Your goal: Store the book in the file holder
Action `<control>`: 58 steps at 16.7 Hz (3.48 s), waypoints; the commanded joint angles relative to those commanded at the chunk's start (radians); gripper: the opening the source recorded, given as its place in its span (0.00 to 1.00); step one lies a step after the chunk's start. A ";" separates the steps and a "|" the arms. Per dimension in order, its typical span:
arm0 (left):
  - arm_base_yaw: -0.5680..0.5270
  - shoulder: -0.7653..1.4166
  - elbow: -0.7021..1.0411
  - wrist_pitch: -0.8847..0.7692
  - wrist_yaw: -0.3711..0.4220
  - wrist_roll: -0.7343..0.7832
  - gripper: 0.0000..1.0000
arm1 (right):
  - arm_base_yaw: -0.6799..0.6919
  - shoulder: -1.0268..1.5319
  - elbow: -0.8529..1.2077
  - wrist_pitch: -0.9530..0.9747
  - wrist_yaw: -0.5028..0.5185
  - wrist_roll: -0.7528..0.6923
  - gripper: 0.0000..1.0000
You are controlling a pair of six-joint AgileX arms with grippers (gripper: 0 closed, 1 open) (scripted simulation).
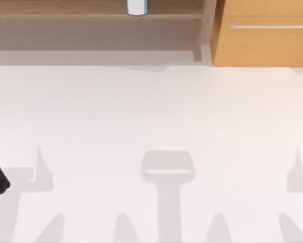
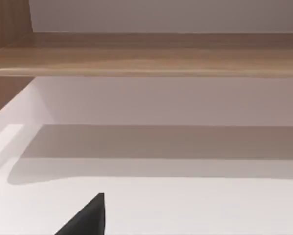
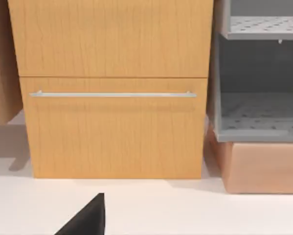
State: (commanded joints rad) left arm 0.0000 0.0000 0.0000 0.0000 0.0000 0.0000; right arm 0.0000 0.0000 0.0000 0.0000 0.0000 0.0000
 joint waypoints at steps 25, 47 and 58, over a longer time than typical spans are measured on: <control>0.000 0.000 0.000 0.000 0.000 0.000 1.00 | 0.647 1.897 1.415 0.358 0.530 -0.080 1.00; 0.000 0.000 0.000 0.000 0.000 0.000 1.00 | 0.721 2.449 1.953 0.501 0.757 -0.009 1.00; 0.000 0.000 0.000 0.000 0.000 0.000 1.00 | 0.716 2.462 1.977 0.491 0.752 -0.009 0.55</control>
State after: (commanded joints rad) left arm 0.0000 0.0000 0.0000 0.0000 0.0000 0.0000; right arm 0.7165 2.4617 1.9766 0.4911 0.7520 -0.0094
